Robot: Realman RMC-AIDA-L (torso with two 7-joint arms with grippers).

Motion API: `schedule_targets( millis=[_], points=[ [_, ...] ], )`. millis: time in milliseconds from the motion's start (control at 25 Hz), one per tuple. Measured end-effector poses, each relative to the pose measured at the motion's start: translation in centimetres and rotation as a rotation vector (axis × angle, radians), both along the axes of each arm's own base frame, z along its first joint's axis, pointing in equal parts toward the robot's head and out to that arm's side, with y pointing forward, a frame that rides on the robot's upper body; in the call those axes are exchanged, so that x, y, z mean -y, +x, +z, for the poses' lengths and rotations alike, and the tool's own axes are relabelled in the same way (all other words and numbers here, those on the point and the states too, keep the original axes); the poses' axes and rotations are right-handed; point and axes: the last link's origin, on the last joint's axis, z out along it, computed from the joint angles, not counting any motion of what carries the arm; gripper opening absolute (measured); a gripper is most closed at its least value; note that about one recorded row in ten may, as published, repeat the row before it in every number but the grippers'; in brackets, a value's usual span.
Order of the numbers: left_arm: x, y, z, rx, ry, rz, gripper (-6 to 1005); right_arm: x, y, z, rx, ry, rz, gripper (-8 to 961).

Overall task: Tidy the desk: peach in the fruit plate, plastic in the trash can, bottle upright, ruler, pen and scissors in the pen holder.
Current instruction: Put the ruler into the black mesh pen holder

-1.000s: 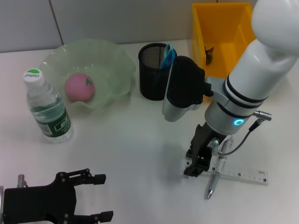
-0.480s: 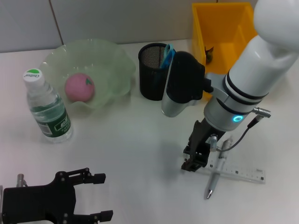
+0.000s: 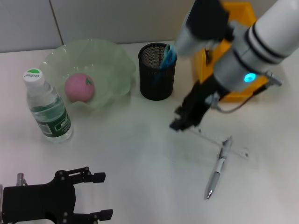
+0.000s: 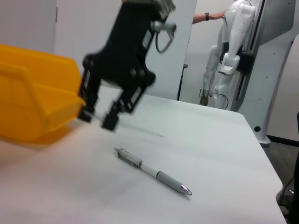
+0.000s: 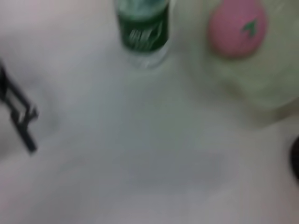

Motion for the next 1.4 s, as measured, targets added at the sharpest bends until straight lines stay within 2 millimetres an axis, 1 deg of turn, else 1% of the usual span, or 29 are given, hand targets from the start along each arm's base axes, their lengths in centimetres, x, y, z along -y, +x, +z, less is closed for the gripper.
schedule_targets(
  millis=[240,320,560,760,920,1080,1240,1400],
  points=[
    [-0.2,0.2,0.0,0.001,0.001,-0.006,834,-1.5,-1.5,3.3,-0.215,0.108,-0.033,382],
    [-0.3,0.2,0.0,0.001,0.001,-0.008,834,-1.7,-1.7,4.1,-0.287,0.135,-0.034,382],
    [-0.4,0.4,-0.1,0.002,-0.001,-0.013,834,-2.0,-1.6,6.0,-0.486,0.218,-0.012,381],
    [-0.3,0.5,-0.3,0.01,-0.009,-0.011,834,-2.1,-1.1,7.4,-0.648,0.303,0.027,381],
    [-0.3,0.6,-0.5,0.016,-0.013,-0.012,834,-2.4,-0.5,7.9,-0.75,0.354,0.051,381],
    [-0.3,0.6,-0.5,0.016,-0.012,-0.014,835,-3.1,0.3,8.3,-0.849,0.415,0.057,381],
    [-0.5,0.7,-0.5,0.014,-0.007,-0.021,835,-4.1,1.1,8.2,-0.938,0.481,0.061,381],
    [-0.9,1.0,-0.4,0.018,0.002,-0.028,835,-5.1,1.7,7.8,-0.987,0.545,0.07,381]
  ],
)
